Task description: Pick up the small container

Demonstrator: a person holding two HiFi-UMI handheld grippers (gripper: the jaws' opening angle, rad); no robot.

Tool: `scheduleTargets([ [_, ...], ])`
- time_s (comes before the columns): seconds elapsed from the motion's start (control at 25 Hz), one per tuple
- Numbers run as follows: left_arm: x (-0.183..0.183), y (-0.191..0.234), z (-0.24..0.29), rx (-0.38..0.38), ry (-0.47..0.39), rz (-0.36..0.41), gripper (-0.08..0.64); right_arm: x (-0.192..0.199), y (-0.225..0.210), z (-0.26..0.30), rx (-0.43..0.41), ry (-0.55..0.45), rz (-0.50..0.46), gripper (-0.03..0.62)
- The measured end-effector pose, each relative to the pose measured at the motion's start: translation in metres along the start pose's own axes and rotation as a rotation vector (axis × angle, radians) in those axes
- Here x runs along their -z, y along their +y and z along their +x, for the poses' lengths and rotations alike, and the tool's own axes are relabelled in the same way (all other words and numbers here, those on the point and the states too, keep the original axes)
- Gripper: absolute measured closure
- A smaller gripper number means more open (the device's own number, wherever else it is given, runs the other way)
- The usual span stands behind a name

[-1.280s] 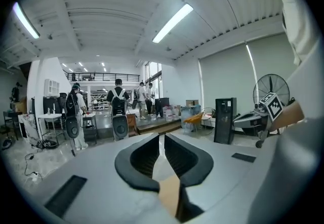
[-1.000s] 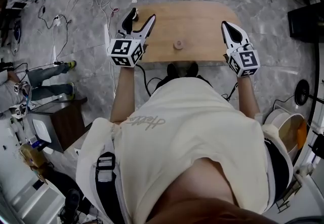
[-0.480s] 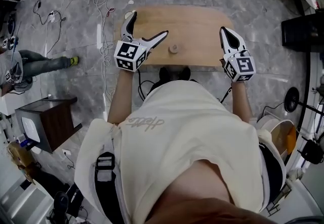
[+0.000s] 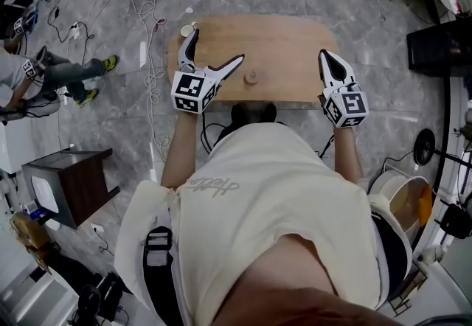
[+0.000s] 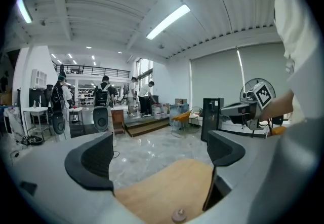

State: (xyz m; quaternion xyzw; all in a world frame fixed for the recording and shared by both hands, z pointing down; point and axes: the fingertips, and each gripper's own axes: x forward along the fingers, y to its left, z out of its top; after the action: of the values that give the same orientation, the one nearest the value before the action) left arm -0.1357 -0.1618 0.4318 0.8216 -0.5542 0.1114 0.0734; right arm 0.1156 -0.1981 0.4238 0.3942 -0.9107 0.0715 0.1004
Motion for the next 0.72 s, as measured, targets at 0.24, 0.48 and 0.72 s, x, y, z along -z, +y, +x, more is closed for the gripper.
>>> scheduleTargets([
  [0.24, 0.007, -0.001, -0.005, 0.02, -0.032, 0.031, -0.026, 0.007, 0.009, 0.011, -0.024, 0.008, 0.015, 0.592],
  [0.48, 0.04, 0.003, 0.001, 0.027, 0.055, 0.06, -0.025, 0.03, 0.021, 0.023, -0.048, 0.05, 0.039, 0.592],
  [0.72, 0.088, 0.0, 0.018, 0.09, 0.116, 0.04, -0.025, 0.059, 0.037, 0.038, -0.07, 0.1, 0.073, 0.592],
])
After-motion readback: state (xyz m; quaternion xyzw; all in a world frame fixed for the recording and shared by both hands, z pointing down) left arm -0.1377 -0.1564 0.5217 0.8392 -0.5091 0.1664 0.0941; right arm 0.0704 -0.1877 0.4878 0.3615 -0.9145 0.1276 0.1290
